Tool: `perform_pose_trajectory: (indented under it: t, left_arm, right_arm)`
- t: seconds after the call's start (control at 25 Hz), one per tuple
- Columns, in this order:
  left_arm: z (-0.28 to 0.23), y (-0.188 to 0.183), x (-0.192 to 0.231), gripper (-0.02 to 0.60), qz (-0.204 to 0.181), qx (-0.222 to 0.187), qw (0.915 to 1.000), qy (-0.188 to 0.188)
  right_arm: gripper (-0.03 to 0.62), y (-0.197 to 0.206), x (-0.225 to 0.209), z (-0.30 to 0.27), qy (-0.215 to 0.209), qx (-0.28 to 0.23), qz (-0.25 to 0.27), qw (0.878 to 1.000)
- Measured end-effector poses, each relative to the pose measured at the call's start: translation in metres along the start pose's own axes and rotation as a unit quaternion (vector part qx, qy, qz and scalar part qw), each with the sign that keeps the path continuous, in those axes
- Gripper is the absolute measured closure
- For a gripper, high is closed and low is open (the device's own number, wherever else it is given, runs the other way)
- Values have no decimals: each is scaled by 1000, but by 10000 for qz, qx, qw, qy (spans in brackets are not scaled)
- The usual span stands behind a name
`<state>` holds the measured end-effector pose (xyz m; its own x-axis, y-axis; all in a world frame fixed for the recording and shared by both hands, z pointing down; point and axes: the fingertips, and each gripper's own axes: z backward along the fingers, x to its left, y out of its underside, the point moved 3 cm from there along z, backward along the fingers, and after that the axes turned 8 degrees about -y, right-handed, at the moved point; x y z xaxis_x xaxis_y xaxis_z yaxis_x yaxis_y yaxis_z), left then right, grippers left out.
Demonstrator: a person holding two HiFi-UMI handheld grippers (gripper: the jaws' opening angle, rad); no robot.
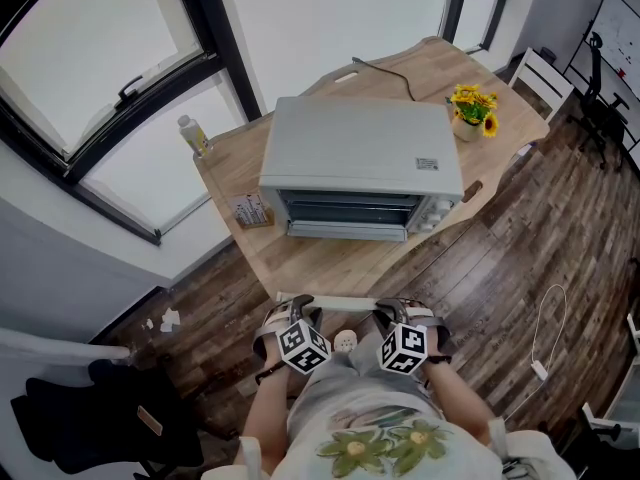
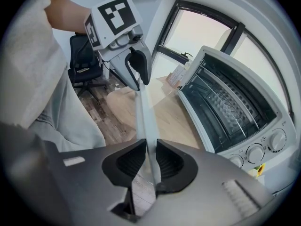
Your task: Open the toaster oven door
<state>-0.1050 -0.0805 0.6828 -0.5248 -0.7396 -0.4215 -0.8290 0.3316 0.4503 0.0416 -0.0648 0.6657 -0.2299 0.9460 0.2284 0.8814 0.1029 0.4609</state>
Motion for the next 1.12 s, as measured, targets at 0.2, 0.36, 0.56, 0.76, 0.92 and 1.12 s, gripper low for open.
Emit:
perform_pose_trajectory:
  t: [0.2, 0.36, 0.56, 0.76, 0.92, 1.12]
  left_arm:
    - [-5, 3, -5, 453, 145, 32, 9998, 130]
    - [-9, 6, -9, 453, 233, 1, 9995, 193]
    - [-9, 8, -9, 448, 522, -296, 9981, 127]
    - [-9, 8, -10, 443, 874, -355, 9955, 35]
    - [-9, 8, -10, 442, 971, -394, 9945, 77]
    - [-9, 7, -10, 438, 1000, -365, 9943, 109]
  right_arm:
    - [522, 4, 3, -7, -73, 72, -31, 9999]
    - [520, 7, 5, -12, -83, 85, -105, 9999]
    - [516, 8, 6, -13, 146, -105, -289, 9994]
    - [513, 8, 5, -14, 141, -218, -534, 9982]
    - [511, 8, 4, -14, 80, -271, -591, 9979]
    - [511, 8, 4, -13, 13, -231, -631, 9977]
